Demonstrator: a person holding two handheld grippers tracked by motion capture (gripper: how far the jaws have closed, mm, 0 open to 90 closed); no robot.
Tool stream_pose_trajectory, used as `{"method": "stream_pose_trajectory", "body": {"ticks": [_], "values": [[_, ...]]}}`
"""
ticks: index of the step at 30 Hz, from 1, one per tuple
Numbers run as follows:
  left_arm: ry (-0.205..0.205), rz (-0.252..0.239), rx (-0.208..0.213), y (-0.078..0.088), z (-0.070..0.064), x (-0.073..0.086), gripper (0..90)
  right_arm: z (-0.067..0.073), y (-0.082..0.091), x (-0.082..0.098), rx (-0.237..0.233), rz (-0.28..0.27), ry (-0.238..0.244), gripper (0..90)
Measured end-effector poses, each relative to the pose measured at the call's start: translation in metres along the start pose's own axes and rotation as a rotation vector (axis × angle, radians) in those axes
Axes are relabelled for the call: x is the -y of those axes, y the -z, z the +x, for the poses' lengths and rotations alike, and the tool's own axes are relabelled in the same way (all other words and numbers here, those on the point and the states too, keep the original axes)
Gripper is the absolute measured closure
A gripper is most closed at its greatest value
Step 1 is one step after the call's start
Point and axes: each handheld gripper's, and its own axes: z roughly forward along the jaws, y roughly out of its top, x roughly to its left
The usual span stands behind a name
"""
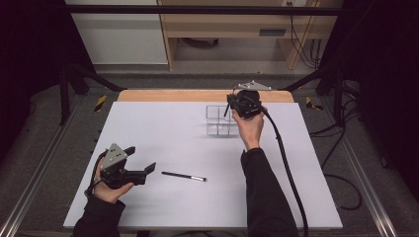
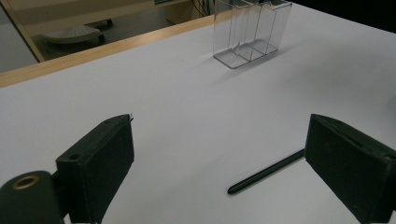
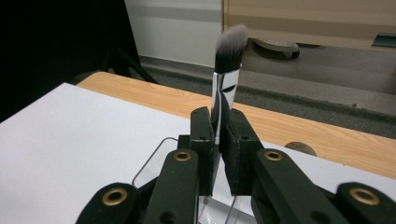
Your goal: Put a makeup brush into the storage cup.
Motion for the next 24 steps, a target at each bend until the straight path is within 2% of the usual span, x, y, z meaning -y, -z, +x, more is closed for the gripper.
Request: {"method": "stream_pose_trajectory", "body": {"ticks": [9, 19, 24], "values": [[-0.002, 0.002, 0.000, 0.000, 0.000, 0.000, 7.9, 0.001, -0.011, 0.007, 0.014, 0.032, -0.009, 83.3], [-0.005, 0.002, 0.002, 0.000, -0.001, 0.000, 7.9, 0.002, -0.021, 0.015, 0.009, 0.058, -0.019, 83.3], [-0.003, 0.002, 0.003, -0.001, -0.002, 0.000, 7.9, 0.000, -0.025, 0.019, 0.014, 0.088, -0.023, 83.2]]}}
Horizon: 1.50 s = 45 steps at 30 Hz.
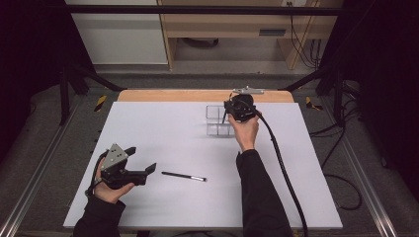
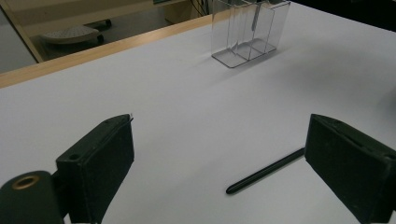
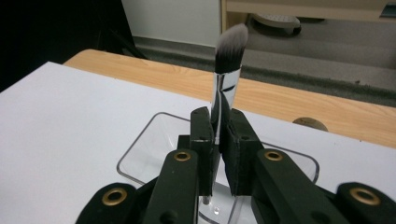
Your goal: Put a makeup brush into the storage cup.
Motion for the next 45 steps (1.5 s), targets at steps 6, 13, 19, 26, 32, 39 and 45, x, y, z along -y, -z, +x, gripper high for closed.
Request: {"method": "stream_pose_trajectory", "body": {"ticks": [6, 13, 19, 26, 32, 39, 45], "values": [[-0.002, 0.000, 0.000, 0.000, 0.000, 0.000, 7.9, -0.002, -0.003, 0.002, 0.004, 0.031, 0.000, 83.1], [-0.001, 0.000, -0.001, 0.000, 0.000, 0.000, 7.9, -0.004, -0.009, 0.007, 0.011, 0.081, -0.003, 82.6], [-0.002, 0.002, 0.000, 0.000, 0.000, 0.000, 7.9, -0.005, -0.009, 0.008, 0.016, 0.098, -0.002, 78.0], [-0.002, 0.002, 0.000, -0.001, 0.000, 0.000, 7.9, -0.004, 0.000, 0.008, 0.020, 0.094, 0.009, 68.6], [-0.003, 0.004, 0.000, -0.001, -0.001, 0.000, 7.9, -0.001, 0.014, 0.002, 0.020, 0.061, 0.051, 55.2], [-0.005, 0.006, 0.000, -0.001, -0.002, 0.000, 7.9, -0.003, 0.033, -0.005, -0.010, -0.002, 0.042, 42.9], [-0.003, 0.006, -0.001, -0.001, -0.002, 0.000, 7.8, 0.000, 0.050, -0.007, -0.061, -0.043, 0.057, 35.0]]}}
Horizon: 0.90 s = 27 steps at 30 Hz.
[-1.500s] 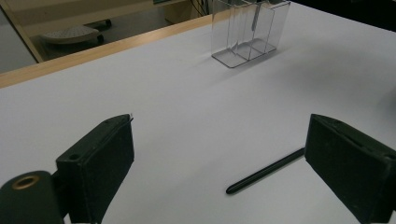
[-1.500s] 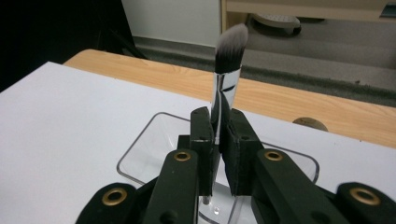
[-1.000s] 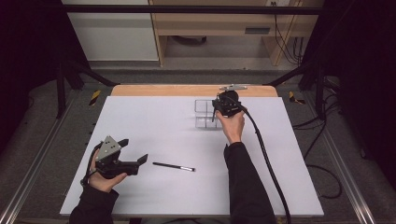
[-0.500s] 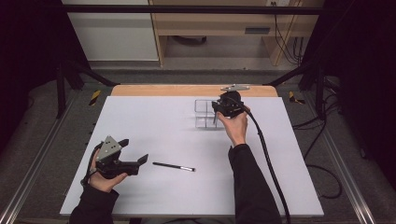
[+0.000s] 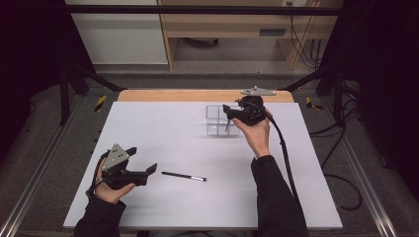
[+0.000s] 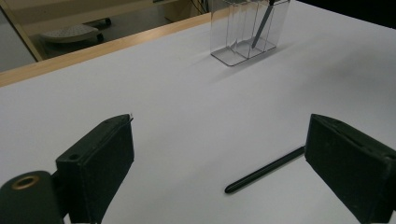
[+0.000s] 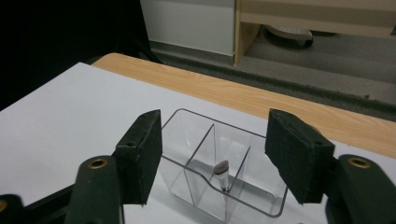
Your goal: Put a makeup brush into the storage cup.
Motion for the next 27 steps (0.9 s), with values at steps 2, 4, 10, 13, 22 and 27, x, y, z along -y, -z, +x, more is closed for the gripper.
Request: {"method": "stream_pose_trajectory", "body": {"ticks": [2, 4, 10, 13, 22, 27], "values": [[0.000, -0.001, 0.000, 0.000, 0.000, 0.000, 7.8, 0.001, 0.006, -0.001, -0.014, -0.017, 0.007, 32.0], [0.000, -0.002, 0.001, 0.000, 0.000, 0.000, 7.8, 0.002, 0.014, -0.001, -0.036, -0.039, -0.002, 29.1], [-0.003, 0.001, 0.000, -0.001, 0.000, 0.000, 7.8, 0.003, 0.034, 0.002, -0.070, -0.083, 0.020, 26.0], [-0.001, 0.000, 0.002, -0.001, -0.001, 0.000, 7.8, 0.004, 0.044, 0.006, -0.070, -0.091, 0.052, 23.9], [0.003, 0.002, 0.003, -0.001, -0.001, 0.000, 7.8, -0.001, 0.068, 0.021, -0.110, -0.128, 0.071, 19.3], [0.004, -0.004, 0.004, -0.001, -0.001, 0.000, 7.9, -0.005, 0.080, 0.034, -0.109, -0.134, 0.099, 16.9]]}}
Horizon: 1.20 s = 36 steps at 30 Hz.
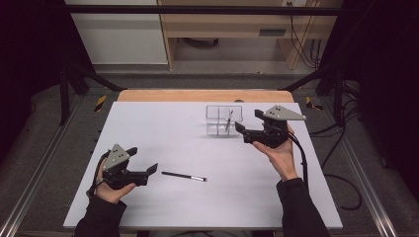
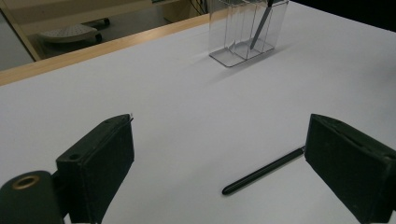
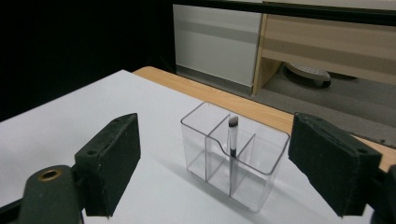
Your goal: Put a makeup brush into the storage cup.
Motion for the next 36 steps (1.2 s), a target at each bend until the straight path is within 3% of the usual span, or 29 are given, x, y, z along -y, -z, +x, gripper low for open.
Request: {"method": "stream_pose_trajectory", "body": {"ticks": [14, 17, 22, 32, 36], "values": [[0.032, -0.022, 0.013, 0.002, 0.002, 0.000, 7.4, -0.008, 0.035, 0.035, -0.017, -0.035, -0.027, 14.1], [0.037, -0.021, 0.021, 0.002, 0.001, 0.000, 7.4, -0.013, 0.043, 0.045, -0.020, -0.036, -0.061, 13.9], [0.042, -0.025, 0.025, 0.001, 0.001, 0.000, 7.3, -0.019, 0.053, 0.059, -0.004, -0.022, -0.076, 13.3], [0.049, -0.041, 0.029, 0.002, 0.002, 0.000, 7.2, -0.014, 0.067, 0.074, 0.000, -0.002, -0.068, 9.8], [0.049, -0.044, 0.030, 0.002, 0.003, 0.000, 7.2, -0.013, 0.071, 0.080, -0.006, 0.001, -0.086, 7.4]]}}
